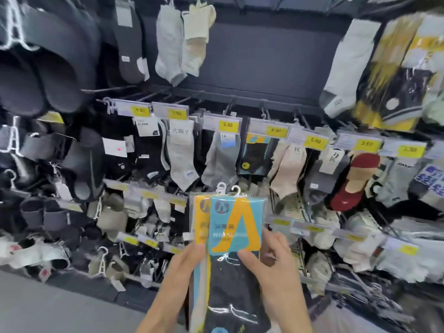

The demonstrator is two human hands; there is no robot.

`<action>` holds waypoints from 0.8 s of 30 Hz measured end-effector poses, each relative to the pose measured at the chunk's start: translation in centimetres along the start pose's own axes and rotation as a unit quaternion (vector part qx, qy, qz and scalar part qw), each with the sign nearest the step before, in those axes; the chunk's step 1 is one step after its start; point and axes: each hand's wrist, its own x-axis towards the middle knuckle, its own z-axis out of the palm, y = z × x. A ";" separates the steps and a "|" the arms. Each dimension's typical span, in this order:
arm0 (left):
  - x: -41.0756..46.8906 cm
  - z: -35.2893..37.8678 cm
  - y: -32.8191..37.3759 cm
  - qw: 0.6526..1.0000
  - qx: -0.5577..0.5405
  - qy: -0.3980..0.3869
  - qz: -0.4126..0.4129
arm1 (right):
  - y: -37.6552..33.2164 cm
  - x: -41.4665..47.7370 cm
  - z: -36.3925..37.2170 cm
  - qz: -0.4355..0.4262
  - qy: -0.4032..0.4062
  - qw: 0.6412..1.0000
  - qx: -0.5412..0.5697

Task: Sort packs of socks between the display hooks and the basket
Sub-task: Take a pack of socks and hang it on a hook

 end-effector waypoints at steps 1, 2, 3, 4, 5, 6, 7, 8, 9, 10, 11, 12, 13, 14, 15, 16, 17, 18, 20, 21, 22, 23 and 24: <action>-0.1 -0.8 0.0 1.000 -0.003 0.005 0.010 | -0.2 0.2 0.4 0.006 0.001 1.000 0.020; -0.3 -1.3 0.5 1.000 0.003 -0.006 0.018 | -0.3 0.5 0.7 0.015 -0.003 0.999 0.037; -0.4 -1.8 0.6 1.000 -0.001 -0.004 0.024 | -0.3 0.7 1.0 0.025 -0.006 0.999 0.044; -0.6 -2.0 1.2 0.999 -0.002 0.000 0.034 | -0.3 0.8 1.2 0.033 -0.009 0.999 0.042; -0.6 -2.2 1.7 0.999 -0.007 0.001 0.042 | -0.2 1.0 1.4 0.041 -0.009 0.998 0.042; -0.6 -2.2 2.1 0.999 -0.017 -0.010 0.049 | 0.0 1.2 1.5 0.045 -0.007 0.998 0.044; -0.5 -2.2 2.5 0.998 -0.025 -0.023 0.050 | 0.2 1.4 1.7 0.048 -0.003 0.998 0.045; -0.3 -2.1 3.0 0.998 -0.025 -0.024 0.052 | 0.4 1.6 1.9 0.050 -0.001 0.998 0.044; -0.1 -2.0 3.2 0.998 -0.026 -0.015 0.053 | 0.5 1.7 2.1 0.053 -0.004 0.998 0.042; 0.2 -1.7 3.4 0.998 -0.029 -0.004 0.048 | 0.7 1.9 2.2 0.054 -0.010 0.998 0.038; 0.6 -1.4 3.5 0.999 -0.034 0.009 0.041 | 0.9 2.1 2.3 0.054 -0.017 0.998 0.039; 1.1 -1.1 3.5 0.998 -0.039 0.022 0.031 | 1.1 2.4 2.3 0.055 -0.020 0.997 0.044; 1.7 -0.8 3.4 0.998 -0.040 0.032 0.023 | 1.4 2.8 2.1 0.059 -0.021 0.997 0.047; 2.4 -0.4 3.4 0.998 -0.035 0.041 0.017 | 1.8 3.3 1.8 0.064 -0.021 0.997 0.048; 3.2 -0.1 3.5 0.999 -0.026 0.044 0.017 | 2.2 4.0 1.5 0.071 -0.023 0.996 0.053; 4.1 0.2 3.4 0.998 -0.026 0.046 0.016 | 2.7 4.7 1.0 0.079 -0.022 0.995 0.064; 5.1 0.4 3.3 0.998 -0.028 0.048 0.017 | 3.1 5.5 0.5 0.088 -0.018 0.992 0.084; 6.1 0.5 3.2 0.998 -0.030 0.055 0.015 | 3.7 6.4 -0.1 0.097 -0.010 0.989 0.107; 8.1 0.4 3.1 0.997 -0.029 0.066 0.007 | 4.6 8.4 -1.7 0.106 0.013 0.982 0.155; 9.2 0.1 3.3 0.997 -0.027 0.071 0.004 | 5.0 9.6 -2.6 0.106 0.030 0.979 0.170; 10.2 0.0 3.5 0.997 -0.028 0.072 0.002 | 5.5 11.1 -3.5 0.105 0.055 0.978 0.173; 11.1 -0.4 3.7 0.997 -0.032 0.070 -0.003 | 6.0 12.6 -4.5 0.102 0.077 0.977 0.171; 11.9 -0.7 3.9 0.997 -0.036 0.069 -0.009 | 6.7 14.3 -5.4 0.101 0.095 0.977 0.162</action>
